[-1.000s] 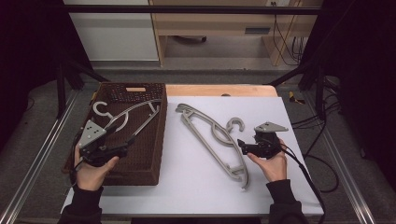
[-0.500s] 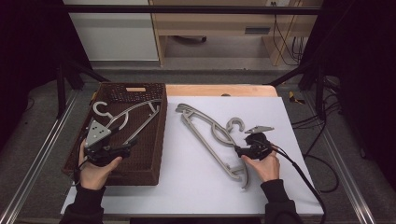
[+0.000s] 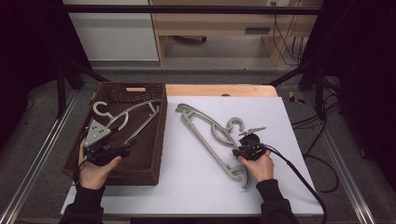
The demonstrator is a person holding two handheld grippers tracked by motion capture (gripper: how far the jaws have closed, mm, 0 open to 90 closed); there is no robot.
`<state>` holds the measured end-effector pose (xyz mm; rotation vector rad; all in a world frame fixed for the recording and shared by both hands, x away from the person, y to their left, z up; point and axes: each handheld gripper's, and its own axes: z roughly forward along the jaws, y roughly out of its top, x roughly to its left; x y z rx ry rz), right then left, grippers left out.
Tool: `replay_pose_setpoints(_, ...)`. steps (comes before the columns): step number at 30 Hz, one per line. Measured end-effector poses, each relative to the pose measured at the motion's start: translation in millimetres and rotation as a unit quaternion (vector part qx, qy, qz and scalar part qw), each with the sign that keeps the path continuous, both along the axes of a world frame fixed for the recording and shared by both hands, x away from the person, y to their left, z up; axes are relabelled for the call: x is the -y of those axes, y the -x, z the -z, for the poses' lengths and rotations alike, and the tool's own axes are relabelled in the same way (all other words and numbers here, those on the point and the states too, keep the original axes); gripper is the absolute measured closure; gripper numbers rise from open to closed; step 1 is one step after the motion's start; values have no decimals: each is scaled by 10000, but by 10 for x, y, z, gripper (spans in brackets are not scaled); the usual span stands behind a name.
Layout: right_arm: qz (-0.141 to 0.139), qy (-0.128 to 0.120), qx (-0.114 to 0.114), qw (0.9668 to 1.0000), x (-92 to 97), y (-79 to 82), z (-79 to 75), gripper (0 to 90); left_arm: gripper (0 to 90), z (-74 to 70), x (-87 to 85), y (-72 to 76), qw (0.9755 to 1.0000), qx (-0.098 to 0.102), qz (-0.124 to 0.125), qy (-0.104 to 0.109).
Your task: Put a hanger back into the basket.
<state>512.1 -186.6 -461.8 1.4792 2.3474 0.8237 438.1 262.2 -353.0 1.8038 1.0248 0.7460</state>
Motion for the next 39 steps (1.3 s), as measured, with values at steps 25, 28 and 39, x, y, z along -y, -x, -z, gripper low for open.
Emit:
replay_pose_setpoints(25, 597, -45, 460, 9971, 71, 53, -171, 825, 249, 12, -12, -10, 10000, -28, -61, -58)
replay_pose_setpoints(28, 609, -105, 499, 9968, 81, 69, -206, 825, 249, 8, -13, -7, 10000, -8, -63, -46)
replay_pose_setpoints(39, 489, -412, 776, 9949, 166, 146, -387, 825, 249, -4, -12, 5, 10000, 9, -54, -61)
